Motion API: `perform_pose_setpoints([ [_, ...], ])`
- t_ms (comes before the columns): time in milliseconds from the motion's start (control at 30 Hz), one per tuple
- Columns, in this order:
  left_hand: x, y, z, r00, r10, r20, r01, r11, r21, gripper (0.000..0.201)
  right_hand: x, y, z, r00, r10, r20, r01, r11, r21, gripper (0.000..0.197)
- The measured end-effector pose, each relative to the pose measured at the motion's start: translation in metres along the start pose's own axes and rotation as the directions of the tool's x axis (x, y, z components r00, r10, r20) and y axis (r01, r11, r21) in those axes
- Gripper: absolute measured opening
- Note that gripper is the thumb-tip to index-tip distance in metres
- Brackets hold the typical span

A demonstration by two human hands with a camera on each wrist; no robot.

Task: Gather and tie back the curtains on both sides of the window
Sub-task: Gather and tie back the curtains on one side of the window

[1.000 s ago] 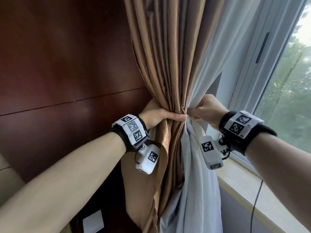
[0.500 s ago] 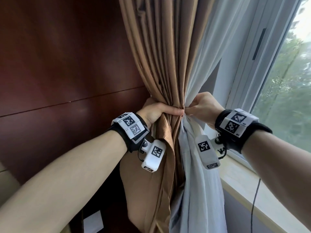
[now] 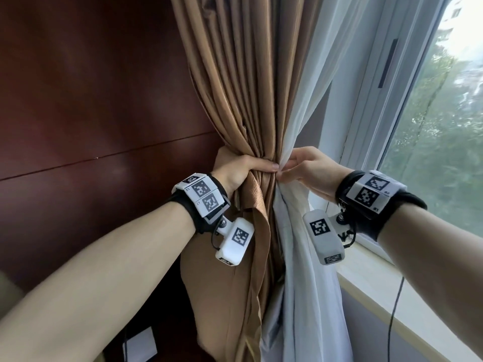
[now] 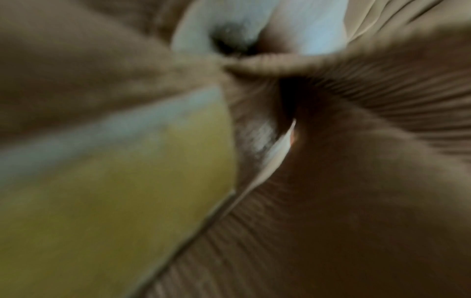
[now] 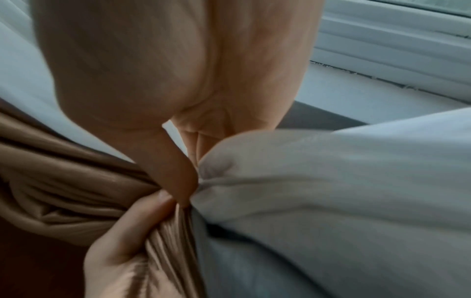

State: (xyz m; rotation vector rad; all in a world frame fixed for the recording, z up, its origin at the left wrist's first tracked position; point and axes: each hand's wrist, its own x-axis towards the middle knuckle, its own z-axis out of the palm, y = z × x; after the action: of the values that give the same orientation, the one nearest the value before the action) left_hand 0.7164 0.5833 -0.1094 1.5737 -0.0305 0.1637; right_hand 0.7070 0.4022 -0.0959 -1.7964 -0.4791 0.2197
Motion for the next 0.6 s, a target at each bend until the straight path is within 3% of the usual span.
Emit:
perform_pose_setpoints([
  [133,0.003,-0.003,0.005,0.998,0.013,-0.063,-0.013,1.0,-0.002,0.047,-0.003,-0.001,0.003,0.999,0.012,-0.047,-0.011,1.0,0.028,0.038],
  [267,0.005,-0.005,0.01,0.994,0.023,-0.105,-0.023,1.0,0.003,0.057,0.0,-0.003,0.003,0.989,0.027,-0.148,-0.026,1.0,0.007,0.044],
  [333,0.006,-0.006,0.011,0.994,0.019,-0.103,-0.02,1.0,-0.006,0.064,0.0,0.001,0.005,0.986,0.022,-0.167,-0.015,0.999,0.04,0.051],
  [433,0.007,-0.005,0.008,0.994,0.013,-0.108,-0.014,1.0,-0.006,0.058,0.0,0.009,0.007,0.988,0.0,-0.155,0.011,0.997,0.07,0.064],
  [533,0.005,-0.004,0.006,0.996,0.007,-0.094,-0.008,1.0,-0.011,0.056,-0.002,0.011,0.007,0.99,0.033,-0.138,-0.029,0.999,0.034,0.093],
  [600,0.003,-0.004,0.004,0.999,0.003,-0.05,-0.004,1.0,-0.019,0.061,-0.003,0.011,0.007,0.994,0.035,-0.107,-0.034,0.999,0.011,0.093],
])
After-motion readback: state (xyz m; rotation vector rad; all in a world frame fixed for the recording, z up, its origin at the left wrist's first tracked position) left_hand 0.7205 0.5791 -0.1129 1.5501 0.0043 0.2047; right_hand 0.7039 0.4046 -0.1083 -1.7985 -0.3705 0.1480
